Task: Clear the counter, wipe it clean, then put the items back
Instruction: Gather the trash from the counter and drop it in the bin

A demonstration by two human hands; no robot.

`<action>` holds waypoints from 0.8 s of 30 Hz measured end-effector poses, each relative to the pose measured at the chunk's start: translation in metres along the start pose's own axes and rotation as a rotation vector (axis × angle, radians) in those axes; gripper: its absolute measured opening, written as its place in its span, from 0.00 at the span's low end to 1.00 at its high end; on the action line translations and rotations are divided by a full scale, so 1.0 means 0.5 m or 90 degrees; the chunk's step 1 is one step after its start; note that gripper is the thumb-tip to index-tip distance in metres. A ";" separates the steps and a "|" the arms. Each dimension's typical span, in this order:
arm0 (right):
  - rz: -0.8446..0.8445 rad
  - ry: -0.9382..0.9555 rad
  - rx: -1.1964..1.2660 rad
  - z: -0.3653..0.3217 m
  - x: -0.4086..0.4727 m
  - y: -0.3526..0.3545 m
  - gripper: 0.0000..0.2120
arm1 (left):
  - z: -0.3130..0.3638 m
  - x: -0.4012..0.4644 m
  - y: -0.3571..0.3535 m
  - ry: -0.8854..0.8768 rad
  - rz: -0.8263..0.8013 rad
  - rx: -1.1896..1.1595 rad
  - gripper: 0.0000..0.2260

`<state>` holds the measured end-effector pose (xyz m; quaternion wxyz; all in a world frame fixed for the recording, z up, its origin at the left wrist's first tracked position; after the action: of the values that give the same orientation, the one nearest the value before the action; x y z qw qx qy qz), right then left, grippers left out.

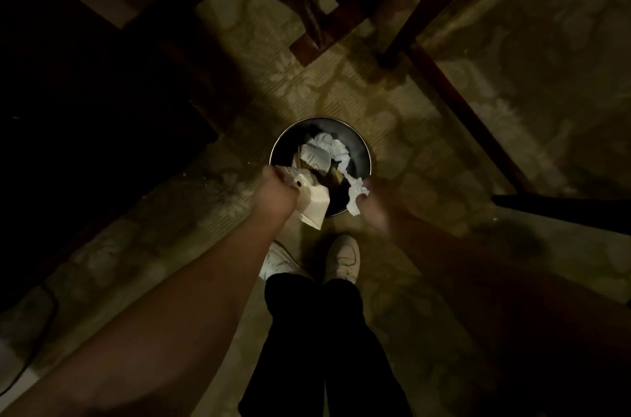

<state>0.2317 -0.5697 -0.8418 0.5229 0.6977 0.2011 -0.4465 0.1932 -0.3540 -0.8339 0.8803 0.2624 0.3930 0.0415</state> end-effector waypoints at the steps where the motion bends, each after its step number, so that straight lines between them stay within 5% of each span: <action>1: 0.000 0.012 -0.016 -0.009 0.008 -0.004 0.17 | 0.000 0.012 -0.006 -0.009 0.001 0.000 0.16; 10: 0.093 0.093 -0.053 -0.062 0.056 -0.017 0.17 | -0.022 0.077 -0.061 -0.011 -0.021 -0.012 0.21; 15: 0.084 0.072 -0.145 -0.047 0.072 -0.024 0.26 | -0.042 0.067 -0.080 0.002 -0.100 -0.005 0.27; 24: 0.059 0.059 -0.105 -0.032 -0.038 0.041 0.19 | 0.006 -0.043 0.013 -0.011 -0.148 0.094 0.22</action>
<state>0.2438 -0.5591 -0.8141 0.5887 0.6808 0.2287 -0.3711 0.1813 -0.3559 -0.8145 0.8609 0.2798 0.4149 -0.0922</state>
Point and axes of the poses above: each hand's wrist, its own x-axis towards the middle knuckle, its own y-axis out of the back of the hand, z = x × y, the point moved 9 cm from there along x, towards the middle knuckle, and after that the axes turned 13 degrees about -y, right-handed, at the moved point
